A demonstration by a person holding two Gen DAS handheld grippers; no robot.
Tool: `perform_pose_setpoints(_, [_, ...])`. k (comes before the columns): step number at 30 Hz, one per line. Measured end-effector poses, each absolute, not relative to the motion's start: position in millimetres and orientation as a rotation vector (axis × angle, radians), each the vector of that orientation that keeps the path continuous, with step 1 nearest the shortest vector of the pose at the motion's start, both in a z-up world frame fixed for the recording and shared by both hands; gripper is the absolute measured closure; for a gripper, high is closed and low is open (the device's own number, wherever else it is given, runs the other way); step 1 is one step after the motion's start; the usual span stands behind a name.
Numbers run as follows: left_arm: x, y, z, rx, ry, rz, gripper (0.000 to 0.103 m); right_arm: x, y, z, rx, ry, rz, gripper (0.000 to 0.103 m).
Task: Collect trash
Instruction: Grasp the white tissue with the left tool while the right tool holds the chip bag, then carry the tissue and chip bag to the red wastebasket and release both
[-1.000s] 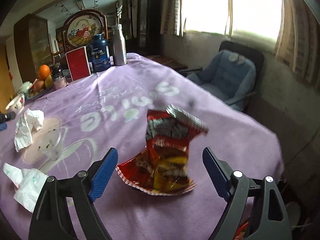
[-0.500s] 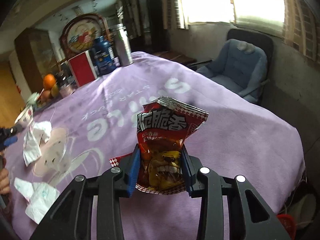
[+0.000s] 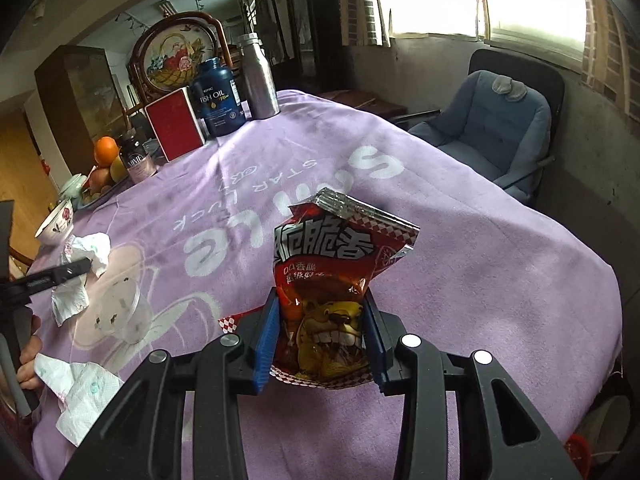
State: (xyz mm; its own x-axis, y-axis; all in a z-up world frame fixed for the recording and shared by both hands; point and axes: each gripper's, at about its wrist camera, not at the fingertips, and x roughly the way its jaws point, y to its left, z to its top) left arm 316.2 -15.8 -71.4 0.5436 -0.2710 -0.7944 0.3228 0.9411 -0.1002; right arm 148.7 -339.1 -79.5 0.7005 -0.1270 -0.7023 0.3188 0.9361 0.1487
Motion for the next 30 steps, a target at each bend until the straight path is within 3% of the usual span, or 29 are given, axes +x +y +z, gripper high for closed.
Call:
perform_pose_setpoints(2, [317.8,-16.0,-75.4,0.059,0.965,-0.373,0.084,149.0,-339.3,-79.7,0.27,0.758,-0.253,0.064])
perform_pose_setpoints(5, [312.0,-9.8,-65.7,0.019,0.949,-0.394,0.095,149.8,-336.4,-79.1,0.247,0.759,-0.261,0.064])
perform_pose_setpoints(14, [271.8,8.4,-6.7,-0.076,0.777,-0.492,0.095,150.4,-331.9,-77.3,0.212,0.754,-0.272,0.066])
perform_pose_setpoints(30, [230.1,-14.7,-4.4,-0.016,0.75,-0.57,0.095,89.6,-319.5,-48.1,0.182,0.647,-0.231,0.067])
